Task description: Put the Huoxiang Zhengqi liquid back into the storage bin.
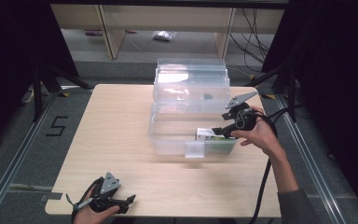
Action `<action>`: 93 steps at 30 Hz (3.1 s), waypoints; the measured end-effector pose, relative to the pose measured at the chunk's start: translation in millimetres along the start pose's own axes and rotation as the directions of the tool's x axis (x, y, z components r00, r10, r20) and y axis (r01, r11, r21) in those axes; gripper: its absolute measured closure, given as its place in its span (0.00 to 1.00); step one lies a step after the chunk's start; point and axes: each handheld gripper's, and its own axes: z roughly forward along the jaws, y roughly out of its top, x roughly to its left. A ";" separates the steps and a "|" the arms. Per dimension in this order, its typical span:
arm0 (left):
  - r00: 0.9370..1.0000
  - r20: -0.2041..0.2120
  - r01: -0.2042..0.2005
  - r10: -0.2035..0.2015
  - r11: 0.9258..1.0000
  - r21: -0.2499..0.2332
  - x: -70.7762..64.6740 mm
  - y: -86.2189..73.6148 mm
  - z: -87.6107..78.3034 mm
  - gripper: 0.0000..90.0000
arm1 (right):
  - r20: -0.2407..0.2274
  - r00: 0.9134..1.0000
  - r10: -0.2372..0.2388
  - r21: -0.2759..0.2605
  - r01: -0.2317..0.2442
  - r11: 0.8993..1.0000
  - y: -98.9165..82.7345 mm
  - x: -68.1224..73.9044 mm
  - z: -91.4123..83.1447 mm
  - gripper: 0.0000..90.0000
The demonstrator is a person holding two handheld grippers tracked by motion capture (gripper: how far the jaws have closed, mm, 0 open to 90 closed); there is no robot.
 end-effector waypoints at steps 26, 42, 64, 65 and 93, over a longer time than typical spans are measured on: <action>1.000 0.007 -0.006 0.006 1.000 -0.002 -1.1 0.4 -1.2 0.18 | -0.029 0.997 0.066 -0.116 -0.069 0.991 -17.6 27.2 2.4 0.25; 1.000 -0.001 -0.005 0.005 1.000 -0.013 -1.2 0.6 -1.3 0.18 | -0.020 0.996 0.088 -0.124 -0.090 0.988 -32.7 37.9 1.2 0.23; 1.000 0.011 0.000 0.001 1.000 -0.020 -2.0 1.1 -1.9 0.18 | -0.029 0.996 0.085 -0.181 -0.089 0.979 -40.1 64.2 4.5 0.24; 1.000 0.012 -0.001 0.002 1.000 -0.020 -2.1 1.1 -1.9 0.18 | -0.031 0.996 0.086 -0.180 -0.090 0.980 -40.5 64.3 4.5 0.24; 1.000 0.014 0.000 0.000 1.000 -0.019 -2.1 0.9 -1.8 0.18 | -0.051 0.998 0.042 -0.166 -0.050 0.985 -64.2 94.8 17.5 0.24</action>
